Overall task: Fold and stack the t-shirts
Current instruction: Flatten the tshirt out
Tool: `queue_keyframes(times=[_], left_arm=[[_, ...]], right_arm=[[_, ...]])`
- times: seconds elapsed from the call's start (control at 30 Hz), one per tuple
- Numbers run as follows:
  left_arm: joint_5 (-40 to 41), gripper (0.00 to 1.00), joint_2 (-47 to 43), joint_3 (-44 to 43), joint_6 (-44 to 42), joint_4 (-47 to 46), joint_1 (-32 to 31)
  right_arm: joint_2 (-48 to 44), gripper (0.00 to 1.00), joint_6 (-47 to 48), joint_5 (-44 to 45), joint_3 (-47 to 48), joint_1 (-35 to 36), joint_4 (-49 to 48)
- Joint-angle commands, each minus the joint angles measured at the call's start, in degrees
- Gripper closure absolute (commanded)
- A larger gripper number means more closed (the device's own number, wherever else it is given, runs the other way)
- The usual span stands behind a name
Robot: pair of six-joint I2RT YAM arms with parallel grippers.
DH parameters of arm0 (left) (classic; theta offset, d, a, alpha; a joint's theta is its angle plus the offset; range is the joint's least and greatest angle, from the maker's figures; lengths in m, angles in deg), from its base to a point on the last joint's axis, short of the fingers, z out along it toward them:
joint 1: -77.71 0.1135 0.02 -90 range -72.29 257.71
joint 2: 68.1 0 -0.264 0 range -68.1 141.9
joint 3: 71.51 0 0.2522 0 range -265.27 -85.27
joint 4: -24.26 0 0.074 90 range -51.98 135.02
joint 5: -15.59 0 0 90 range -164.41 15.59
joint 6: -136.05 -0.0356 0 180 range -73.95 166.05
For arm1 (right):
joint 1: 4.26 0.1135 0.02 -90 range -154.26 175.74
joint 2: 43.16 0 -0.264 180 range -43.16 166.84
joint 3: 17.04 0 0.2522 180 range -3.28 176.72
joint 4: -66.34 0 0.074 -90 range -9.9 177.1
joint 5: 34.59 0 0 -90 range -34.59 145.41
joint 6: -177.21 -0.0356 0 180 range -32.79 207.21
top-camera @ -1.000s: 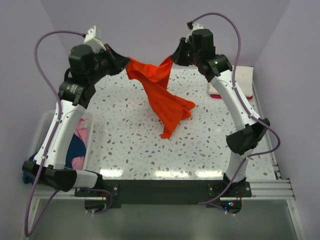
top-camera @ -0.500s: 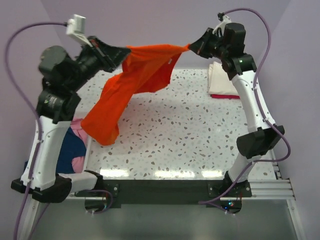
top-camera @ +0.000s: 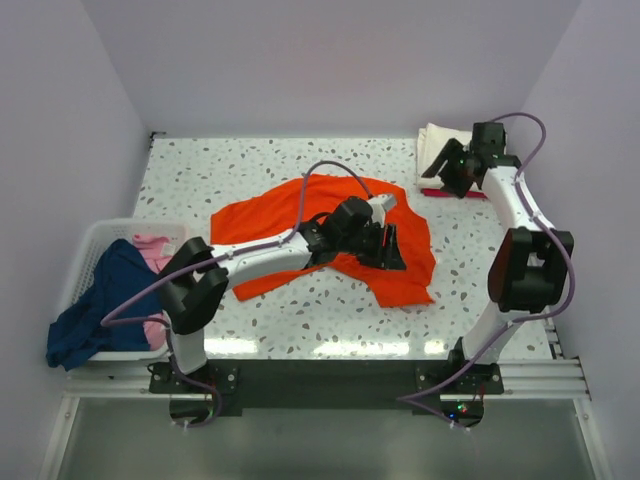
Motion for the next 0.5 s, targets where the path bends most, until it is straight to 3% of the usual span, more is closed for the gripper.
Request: queue_keyframes(times=[0.0,0.03,0.17,0.33,0.47], left_arm=[[-1.0,0.49,-1.3,-2.5,0.1,-8.0,0.5],[0.1,0.43,-1.6,-2.5,-0.9,-6.3,0.8],[8.4,0.40,-6.2,1.8,-1.7,0.1,3.8],[21.7,0.53,-19.4,13.2,2.4,10.3,13.9],[36.2,0.53,-28.0,21.4,5.2,19.2,19.4]], right_arm=[[-10.0,0.34,1.6,4.4,-5.5,1.2,-0.6],[-11.4,0.34,1.3,4.2,-9.4,1.5,-1.5],[-19.9,0.34,0.4,8.0,-21.8,6.4,-5.4],[-33.1,0.36,-3.1,12.6,-38.8,14.6,-8.4],[-41.6,0.38,-5.2,13.5,-47.3,15.0,-7.8]])
